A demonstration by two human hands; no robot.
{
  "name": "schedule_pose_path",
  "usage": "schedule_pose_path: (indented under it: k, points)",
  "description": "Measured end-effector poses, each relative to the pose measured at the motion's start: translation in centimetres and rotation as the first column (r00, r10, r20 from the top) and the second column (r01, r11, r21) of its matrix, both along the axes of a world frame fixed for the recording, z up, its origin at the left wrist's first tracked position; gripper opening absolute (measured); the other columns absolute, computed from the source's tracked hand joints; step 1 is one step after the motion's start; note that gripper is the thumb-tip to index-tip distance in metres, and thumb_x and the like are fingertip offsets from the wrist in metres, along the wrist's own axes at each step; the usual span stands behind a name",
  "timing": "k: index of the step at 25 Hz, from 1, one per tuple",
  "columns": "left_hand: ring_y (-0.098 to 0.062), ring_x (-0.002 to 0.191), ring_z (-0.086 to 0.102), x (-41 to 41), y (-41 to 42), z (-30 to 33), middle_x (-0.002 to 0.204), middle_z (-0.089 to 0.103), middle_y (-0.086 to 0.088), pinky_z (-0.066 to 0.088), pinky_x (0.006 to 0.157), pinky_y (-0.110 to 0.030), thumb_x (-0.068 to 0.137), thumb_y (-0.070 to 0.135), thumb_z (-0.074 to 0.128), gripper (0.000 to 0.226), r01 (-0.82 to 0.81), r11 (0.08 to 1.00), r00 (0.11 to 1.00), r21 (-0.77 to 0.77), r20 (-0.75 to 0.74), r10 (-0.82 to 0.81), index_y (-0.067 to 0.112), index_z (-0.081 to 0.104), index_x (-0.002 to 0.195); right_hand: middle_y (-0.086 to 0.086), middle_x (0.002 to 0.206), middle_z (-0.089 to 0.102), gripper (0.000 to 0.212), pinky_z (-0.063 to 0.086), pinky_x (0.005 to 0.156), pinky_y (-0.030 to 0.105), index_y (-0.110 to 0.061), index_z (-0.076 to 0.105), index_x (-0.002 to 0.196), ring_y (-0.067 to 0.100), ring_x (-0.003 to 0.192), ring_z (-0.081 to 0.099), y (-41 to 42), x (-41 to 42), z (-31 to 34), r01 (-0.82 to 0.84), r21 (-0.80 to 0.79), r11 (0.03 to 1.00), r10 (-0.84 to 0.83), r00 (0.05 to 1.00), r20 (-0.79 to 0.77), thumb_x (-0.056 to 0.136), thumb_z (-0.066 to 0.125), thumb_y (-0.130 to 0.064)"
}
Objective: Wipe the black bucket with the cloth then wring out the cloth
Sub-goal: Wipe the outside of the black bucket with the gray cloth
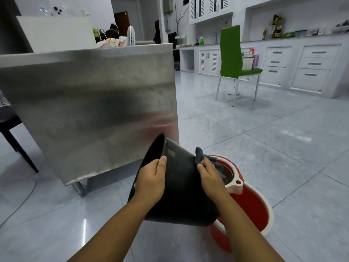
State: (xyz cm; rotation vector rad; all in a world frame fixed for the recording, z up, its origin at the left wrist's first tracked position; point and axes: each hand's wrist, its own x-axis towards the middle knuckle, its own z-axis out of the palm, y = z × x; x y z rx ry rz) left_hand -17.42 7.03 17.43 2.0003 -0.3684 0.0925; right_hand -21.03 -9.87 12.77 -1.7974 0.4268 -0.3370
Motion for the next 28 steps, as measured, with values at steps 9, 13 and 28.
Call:
schedule_pose_path:
  k: [9,13,28]
  points:
    - [-0.013,0.058,0.054,-0.6,-1.1,0.2,0.062,0.059,-0.001,0.04,0.057,-0.027,0.101,0.038,0.04,0.048,0.0,1.0,1.0,-0.03,0.024,0.001,0.004,0.061,0.074,-0.015,0.161,0.014,0.047,0.004,0.121,0.025,-0.034,0.031,0.146,0.001,0.15,0.003,8.9,-1.9,0.1,0.038,-0.347,0.937,0.129,0.887,0.444,0.099,0.034,-0.028]
    - [-0.017,0.068,0.065,-0.7,-1.0,-0.2,0.072,0.069,-0.007,0.053,0.065,-0.037,0.1,0.042,0.04,0.047,0.071,0.997,0.997,-0.019,0.041,-0.07,0.01,0.068,0.08,0.001,0.119,0.064,0.024,0.043,0.106,0.042,-0.018,0.058,0.102,0.018,0.115,0.057,3.4,0.6,3.4,0.011,-0.214,0.977,0.04,0.972,0.231,0.099,0.038,-0.031]
    - [-0.01,0.059,0.059,-0.8,-0.6,0.6,0.064,0.063,-0.002,0.045,0.056,-0.026,0.1,0.041,0.041,0.047,0.074,0.995,0.984,0.06,0.158,-0.082,0.011,0.061,0.07,-0.009,0.149,0.039,0.035,0.026,0.112,0.02,-0.02,0.049,0.135,0.009,0.139,0.032,4.6,-0.5,2.1,-0.002,-0.201,0.98,0.06,0.957,0.283,0.102,0.038,-0.026]
